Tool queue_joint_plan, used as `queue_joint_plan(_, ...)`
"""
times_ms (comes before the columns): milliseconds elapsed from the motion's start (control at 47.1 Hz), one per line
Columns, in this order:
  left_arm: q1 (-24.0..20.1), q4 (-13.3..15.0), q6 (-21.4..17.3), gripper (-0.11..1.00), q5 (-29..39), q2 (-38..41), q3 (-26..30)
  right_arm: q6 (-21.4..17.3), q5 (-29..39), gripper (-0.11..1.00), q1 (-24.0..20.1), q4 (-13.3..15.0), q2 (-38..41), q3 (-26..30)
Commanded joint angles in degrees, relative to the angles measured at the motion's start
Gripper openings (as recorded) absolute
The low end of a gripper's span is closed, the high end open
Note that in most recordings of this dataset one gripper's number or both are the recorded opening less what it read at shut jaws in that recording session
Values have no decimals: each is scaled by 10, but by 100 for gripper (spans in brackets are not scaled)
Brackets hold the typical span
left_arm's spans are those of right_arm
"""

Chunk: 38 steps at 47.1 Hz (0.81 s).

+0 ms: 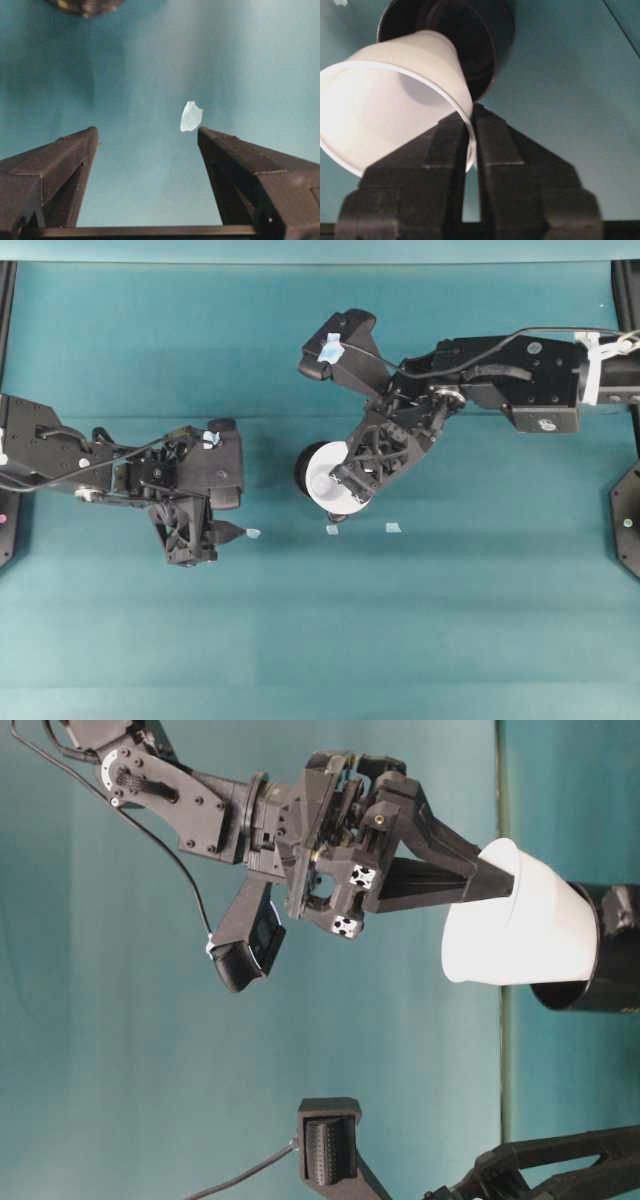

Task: Put a paper cup into the cup holder on your left arm.
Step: 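Carry the paper cup left and lower it into the black holder, then open the right gripper to release the cup inside the holder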

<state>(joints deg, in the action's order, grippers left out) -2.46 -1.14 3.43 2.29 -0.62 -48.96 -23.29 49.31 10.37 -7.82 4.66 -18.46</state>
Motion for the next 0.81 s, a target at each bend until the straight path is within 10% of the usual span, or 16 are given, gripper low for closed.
queue_joint_plan(0,1,-2,0,86,-4,-1,7,-2,-3,16,0,-1,-7,4)
queue_joint_plan(404,1,-1,0,86,-4,-1,7,-4,-2,88,-2,4,-12,4)
queue_joint_plan(786,1,-1,0,86,-4,-1,5,-4,-4,92,-8,15,-15,4)
